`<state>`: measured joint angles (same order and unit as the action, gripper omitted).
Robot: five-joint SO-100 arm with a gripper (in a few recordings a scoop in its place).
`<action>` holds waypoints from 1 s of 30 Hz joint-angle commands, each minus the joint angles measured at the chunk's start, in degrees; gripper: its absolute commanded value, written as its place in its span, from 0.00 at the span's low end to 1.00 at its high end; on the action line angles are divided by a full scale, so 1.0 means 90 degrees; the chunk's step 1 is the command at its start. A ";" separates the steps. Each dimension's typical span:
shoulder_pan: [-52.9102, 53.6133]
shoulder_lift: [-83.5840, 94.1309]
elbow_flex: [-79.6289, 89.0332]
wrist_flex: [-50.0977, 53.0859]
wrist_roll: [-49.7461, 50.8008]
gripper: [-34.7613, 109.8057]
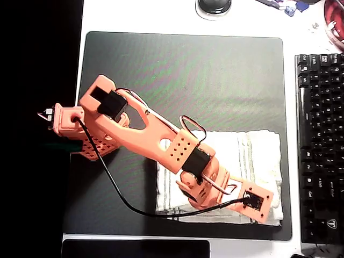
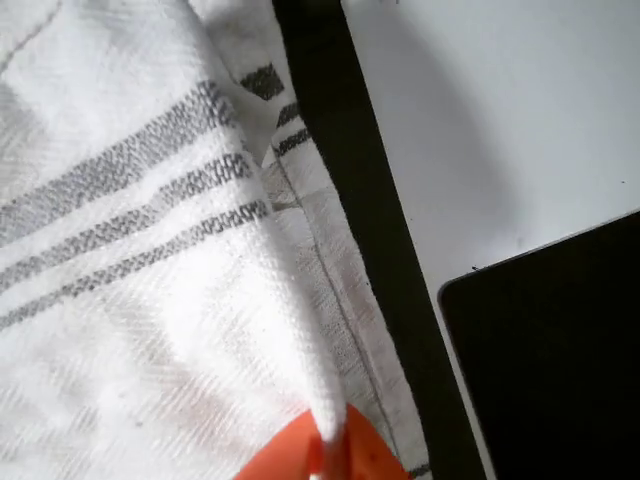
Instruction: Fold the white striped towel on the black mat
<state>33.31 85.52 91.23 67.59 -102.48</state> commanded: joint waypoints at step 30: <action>0.0127 0.2939 0.3096 -0.0869 -0.1094 0.30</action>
<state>35.68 103.80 117.16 57.30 -111.62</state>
